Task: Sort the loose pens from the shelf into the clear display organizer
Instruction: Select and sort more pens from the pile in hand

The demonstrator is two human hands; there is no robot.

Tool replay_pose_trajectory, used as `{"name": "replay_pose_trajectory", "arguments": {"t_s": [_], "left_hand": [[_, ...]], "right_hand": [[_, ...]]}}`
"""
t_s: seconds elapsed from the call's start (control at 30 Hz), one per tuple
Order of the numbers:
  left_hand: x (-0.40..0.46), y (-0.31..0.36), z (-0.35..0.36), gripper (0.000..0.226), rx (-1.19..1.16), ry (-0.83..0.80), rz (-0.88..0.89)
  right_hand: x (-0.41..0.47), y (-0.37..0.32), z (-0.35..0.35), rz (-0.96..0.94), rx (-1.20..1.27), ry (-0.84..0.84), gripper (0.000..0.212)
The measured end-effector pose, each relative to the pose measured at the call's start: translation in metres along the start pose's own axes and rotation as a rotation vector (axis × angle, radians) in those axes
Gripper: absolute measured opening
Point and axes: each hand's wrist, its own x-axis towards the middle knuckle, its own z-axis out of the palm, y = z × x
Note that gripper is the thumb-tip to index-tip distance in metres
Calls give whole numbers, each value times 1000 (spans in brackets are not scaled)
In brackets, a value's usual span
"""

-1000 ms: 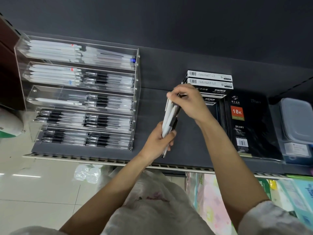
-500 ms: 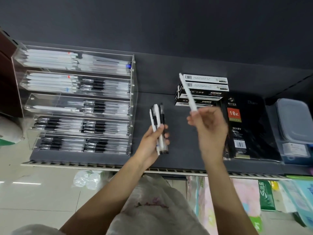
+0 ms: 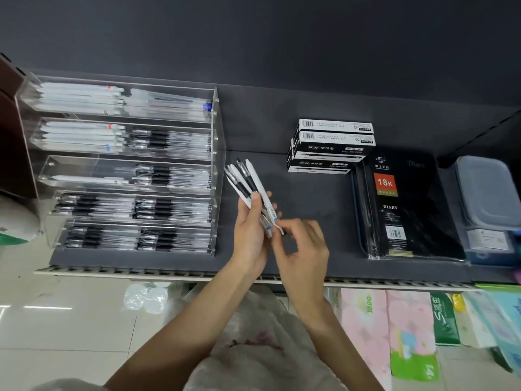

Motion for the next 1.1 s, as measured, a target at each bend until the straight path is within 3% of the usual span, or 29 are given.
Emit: {"name": "replay_pose_trajectory", "arguments": {"t_s": [0.1,0.2,0.3,0.43,0.5,0.67,0.73,0.8,0.83,1.0,1.1], "left_hand": [[-2,1,-3,16,-72,-42,4],[-6,2,-4,30,-70,-64,24],[-9,2,-6,15,-25,-42,59],[-19,3,-6,12,-58,1,71],[-25,2,-5,15,-8,14,90],[-37,8,-9,30,321,128,257],[-41,12,-14,30,439,91,298],[-46,16,-17,29,433,23,258],[-48,19,-20,28,392,16,234],[-53,52,-51,17,245,38,197],[-54,74,-73,12,225,-26,162]], "right_hand": [[-5,5,-1,-42,-2,-46,6],[-8,7,-4,-83,-28,-94,8],[-10,8,-7,-55,9,-178,10],[-9,-5,-2,359,309,-343,22],[-7,-11,5,453,349,-371,19],[-6,-23,19,440,412,-252,11],[-7,-30,28,636,570,-218,11],[-6,-35,38,877,740,-184,14],[-6,-37,41,907,761,-185,16],[-1,-50,45,773,748,-340,32],[-4,-66,54,652,641,-397,26]]}}
